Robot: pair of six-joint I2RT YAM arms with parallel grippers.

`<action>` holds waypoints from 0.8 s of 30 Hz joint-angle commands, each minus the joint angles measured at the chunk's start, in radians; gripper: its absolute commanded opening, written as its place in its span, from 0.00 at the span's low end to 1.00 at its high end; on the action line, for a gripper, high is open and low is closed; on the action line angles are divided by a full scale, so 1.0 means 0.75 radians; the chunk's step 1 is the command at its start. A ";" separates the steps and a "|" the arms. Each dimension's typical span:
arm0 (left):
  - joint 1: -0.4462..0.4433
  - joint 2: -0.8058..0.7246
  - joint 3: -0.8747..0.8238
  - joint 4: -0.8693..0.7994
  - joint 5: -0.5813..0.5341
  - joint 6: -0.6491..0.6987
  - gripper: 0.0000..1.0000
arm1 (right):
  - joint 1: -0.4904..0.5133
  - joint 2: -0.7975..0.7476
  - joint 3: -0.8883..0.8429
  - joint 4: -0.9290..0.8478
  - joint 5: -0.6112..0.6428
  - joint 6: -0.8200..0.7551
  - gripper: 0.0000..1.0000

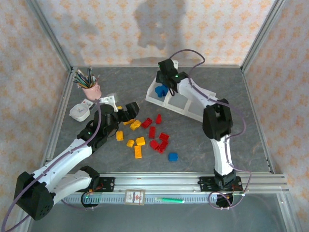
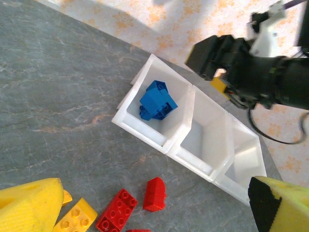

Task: Sort the legos into containers by color
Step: Place the lego in the container, then pick up the lego from the bottom-center of the table.

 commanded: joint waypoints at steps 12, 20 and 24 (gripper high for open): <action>-0.124 -0.029 -0.033 -0.018 0.155 -0.046 0.99 | 0.148 -0.790 -1.056 0.055 -0.032 0.052 0.85; -0.281 -0.042 -0.099 0.039 0.085 -0.128 0.99 | 0.305 -0.973 -1.326 0.005 -0.036 0.192 0.88; -0.328 -0.055 -0.143 0.079 0.080 -0.178 0.99 | 0.424 -0.974 -1.368 -0.108 0.030 0.260 0.91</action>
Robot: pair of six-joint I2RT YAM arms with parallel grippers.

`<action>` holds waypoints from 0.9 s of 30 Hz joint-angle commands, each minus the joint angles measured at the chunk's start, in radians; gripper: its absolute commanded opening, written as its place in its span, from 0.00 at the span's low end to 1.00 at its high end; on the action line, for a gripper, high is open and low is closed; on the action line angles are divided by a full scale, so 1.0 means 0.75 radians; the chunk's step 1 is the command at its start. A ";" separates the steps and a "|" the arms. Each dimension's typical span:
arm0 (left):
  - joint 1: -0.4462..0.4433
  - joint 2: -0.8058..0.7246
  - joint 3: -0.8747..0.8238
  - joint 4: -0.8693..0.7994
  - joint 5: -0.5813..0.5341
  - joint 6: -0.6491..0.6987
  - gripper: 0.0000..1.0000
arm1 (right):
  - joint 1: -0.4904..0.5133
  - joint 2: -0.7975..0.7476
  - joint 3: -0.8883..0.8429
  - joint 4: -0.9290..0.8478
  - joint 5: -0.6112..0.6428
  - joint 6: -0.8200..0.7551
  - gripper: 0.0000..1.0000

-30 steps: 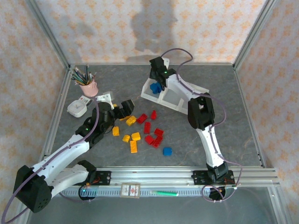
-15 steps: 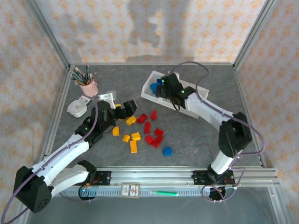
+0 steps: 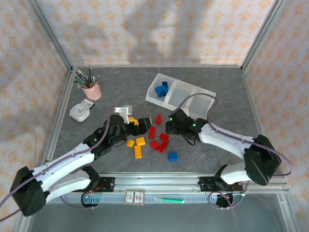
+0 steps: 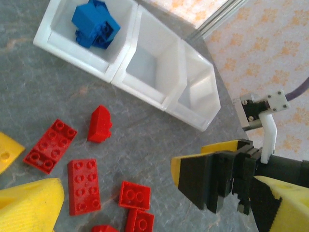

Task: Sort the legos into containers by color
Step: Pick up the lego from the bottom-center of the table.

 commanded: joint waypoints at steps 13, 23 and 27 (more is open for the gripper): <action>-0.066 -0.054 -0.070 0.004 -0.097 -0.077 0.99 | 0.344 -0.064 -0.225 -0.059 -0.024 0.409 0.86; -0.067 -0.044 -0.060 -0.005 -0.099 -0.062 0.99 | 0.409 0.020 -0.260 0.010 -0.067 0.450 0.70; -0.065 -0.046 -0.058 -0.009 -0.097 -0.058 0.99 | 0.411 0.063 -0.252 0.022 -0.080 0.434 0.62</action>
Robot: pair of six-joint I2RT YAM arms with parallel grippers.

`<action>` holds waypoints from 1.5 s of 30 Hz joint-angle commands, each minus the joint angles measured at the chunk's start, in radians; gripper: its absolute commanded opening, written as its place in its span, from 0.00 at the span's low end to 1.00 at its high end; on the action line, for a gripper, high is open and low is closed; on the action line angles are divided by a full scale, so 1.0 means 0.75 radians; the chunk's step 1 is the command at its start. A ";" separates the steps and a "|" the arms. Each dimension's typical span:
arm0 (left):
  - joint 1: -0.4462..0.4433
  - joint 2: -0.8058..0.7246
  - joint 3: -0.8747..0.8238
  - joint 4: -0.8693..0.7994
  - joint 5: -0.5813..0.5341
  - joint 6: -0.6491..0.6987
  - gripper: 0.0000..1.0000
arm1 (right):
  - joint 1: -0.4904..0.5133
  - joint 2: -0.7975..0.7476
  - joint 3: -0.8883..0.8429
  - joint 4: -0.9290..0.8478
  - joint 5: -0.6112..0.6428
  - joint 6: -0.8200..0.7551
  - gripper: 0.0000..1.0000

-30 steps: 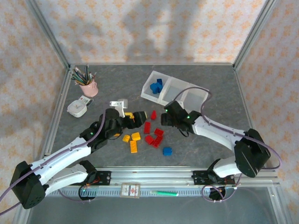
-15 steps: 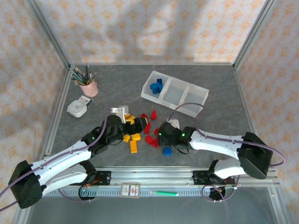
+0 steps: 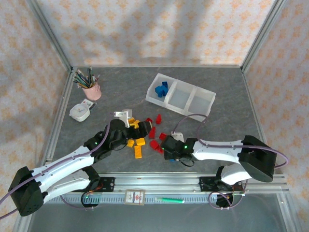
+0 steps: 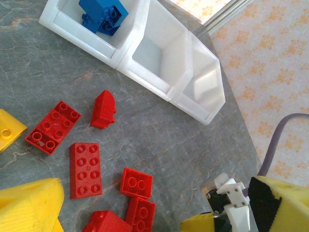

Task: Sort the legos into containers by color
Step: Pick up the lego from the bottom-center of the table, then place the lego in the container.

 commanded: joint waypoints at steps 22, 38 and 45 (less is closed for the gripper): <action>-0.009 -0.053 0.074 -0.077 -0.081 0.113 0.99 | -0.078 -0.106 0.192 -0.097 0.136 -0.121 0.27; 0.112 -0.161 0.167 -0.153 -0.235 0.318 0.99 | -0.435 0.161 0.749 0.122 0.122 -0.439 0.30; 0.303 -0.141 0.163 -0.109 -0.129 0.358 0.99 | -0.595 0.525 1.101 0.148 0.119 -0.546 0.30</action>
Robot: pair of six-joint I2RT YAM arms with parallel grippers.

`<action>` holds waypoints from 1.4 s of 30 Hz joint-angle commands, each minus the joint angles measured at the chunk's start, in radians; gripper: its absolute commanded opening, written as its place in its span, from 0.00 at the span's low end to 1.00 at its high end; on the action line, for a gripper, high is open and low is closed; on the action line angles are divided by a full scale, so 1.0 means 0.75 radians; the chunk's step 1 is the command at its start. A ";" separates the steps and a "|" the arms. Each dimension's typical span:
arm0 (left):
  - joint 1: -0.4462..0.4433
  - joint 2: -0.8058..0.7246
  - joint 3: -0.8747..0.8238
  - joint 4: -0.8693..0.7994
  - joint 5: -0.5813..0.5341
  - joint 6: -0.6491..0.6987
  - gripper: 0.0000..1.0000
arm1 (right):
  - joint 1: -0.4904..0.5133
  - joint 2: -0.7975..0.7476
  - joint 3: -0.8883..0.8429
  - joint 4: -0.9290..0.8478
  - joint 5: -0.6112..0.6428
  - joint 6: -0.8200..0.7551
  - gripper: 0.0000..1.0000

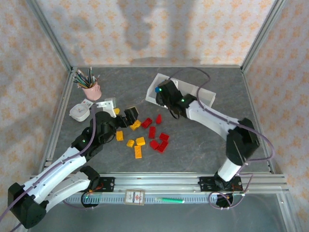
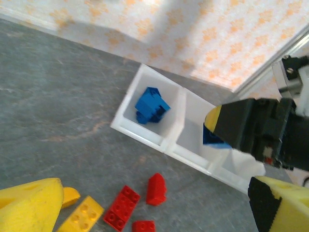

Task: Sort the legos into containers by color
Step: Place the lego in the container, then pick up the lego from the center of the table.

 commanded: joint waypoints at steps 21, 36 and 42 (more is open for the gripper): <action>0.154 0.142 0.032 0.111 0.190 0.026 0.99 | -0.244 0.831 1.005 -0.210 0.017 -0.196 0.59; 0.158 0.169 0.030 0.112 0.276 -0.028 0.99 | -0.166 0.320 0.426 -0.043 -0.070 -0.210 0.73; 0.156 0.157 0.008 0.087 0.364 -0.056 0.99 | -0.085 0.091 0.073 0.034 -0.082 -0.172 0.77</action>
